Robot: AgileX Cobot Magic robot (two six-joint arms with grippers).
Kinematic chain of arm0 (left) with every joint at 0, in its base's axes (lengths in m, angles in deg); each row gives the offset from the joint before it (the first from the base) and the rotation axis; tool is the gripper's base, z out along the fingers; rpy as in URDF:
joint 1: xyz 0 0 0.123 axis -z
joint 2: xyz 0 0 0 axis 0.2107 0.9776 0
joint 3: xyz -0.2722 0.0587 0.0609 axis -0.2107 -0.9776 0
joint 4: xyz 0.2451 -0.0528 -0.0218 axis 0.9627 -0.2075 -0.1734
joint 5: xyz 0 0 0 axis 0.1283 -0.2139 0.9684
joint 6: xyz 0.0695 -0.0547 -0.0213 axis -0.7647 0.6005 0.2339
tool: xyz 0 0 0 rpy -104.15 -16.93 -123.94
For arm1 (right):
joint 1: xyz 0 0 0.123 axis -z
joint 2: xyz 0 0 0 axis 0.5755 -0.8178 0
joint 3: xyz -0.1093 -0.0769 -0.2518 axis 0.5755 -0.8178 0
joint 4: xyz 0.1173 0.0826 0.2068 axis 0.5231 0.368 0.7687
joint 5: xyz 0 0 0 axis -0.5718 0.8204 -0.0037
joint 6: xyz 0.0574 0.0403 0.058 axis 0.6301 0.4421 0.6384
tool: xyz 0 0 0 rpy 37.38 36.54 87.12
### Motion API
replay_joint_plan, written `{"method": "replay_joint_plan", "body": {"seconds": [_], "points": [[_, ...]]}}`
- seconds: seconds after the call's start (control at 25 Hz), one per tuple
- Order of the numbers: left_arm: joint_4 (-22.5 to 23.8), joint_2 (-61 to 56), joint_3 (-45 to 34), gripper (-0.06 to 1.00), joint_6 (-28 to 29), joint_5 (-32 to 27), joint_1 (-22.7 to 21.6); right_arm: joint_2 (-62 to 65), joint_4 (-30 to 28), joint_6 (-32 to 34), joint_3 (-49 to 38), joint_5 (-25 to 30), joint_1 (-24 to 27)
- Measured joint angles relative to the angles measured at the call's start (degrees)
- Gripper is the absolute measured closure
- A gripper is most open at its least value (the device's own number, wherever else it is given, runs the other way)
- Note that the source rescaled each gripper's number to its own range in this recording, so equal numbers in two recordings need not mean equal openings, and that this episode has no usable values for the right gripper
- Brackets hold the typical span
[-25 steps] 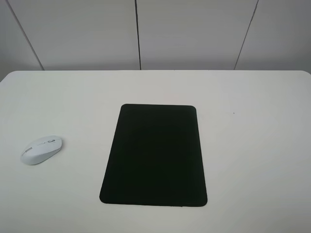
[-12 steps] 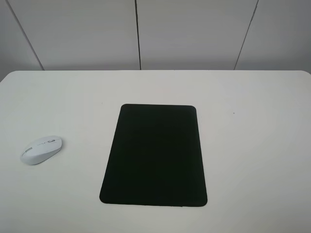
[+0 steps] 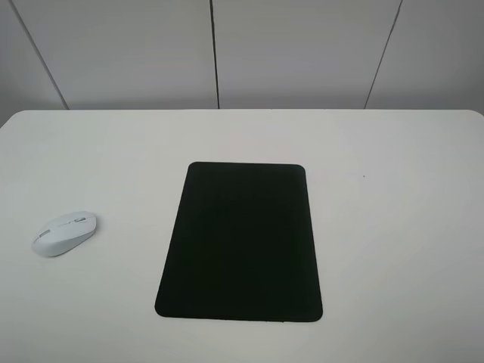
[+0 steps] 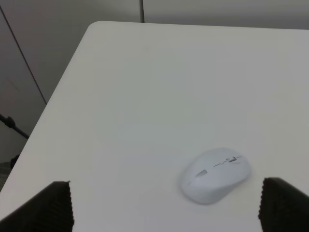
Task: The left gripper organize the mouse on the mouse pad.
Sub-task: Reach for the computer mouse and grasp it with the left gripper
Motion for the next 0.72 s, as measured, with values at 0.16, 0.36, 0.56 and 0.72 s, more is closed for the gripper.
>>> {"method": "replay_joint_plan", "body": {"seconds": [0.16,0.36,0.56,0.72], "points": [[0.0,0.0,0.0,-0.06,0.0,0.0,0.0,0.0,0.0,0.0,0.0,0.0,0.0],[0.0,0.0,0.0,-0.06,0.0,0.0,0.0,0.0,0.0,0.0,0.0,0.0,0.0],[-0.12,0.0,0.0,-0.06,0.0,0.0,0.0,0.0,0.0,0.0,0.0,0.0,0.0],[-1.88,0.0,0.0,-0.06,0.0,0.0,0.0,0.0,0.0,0.0,0.0,0.0,0.0]]}}
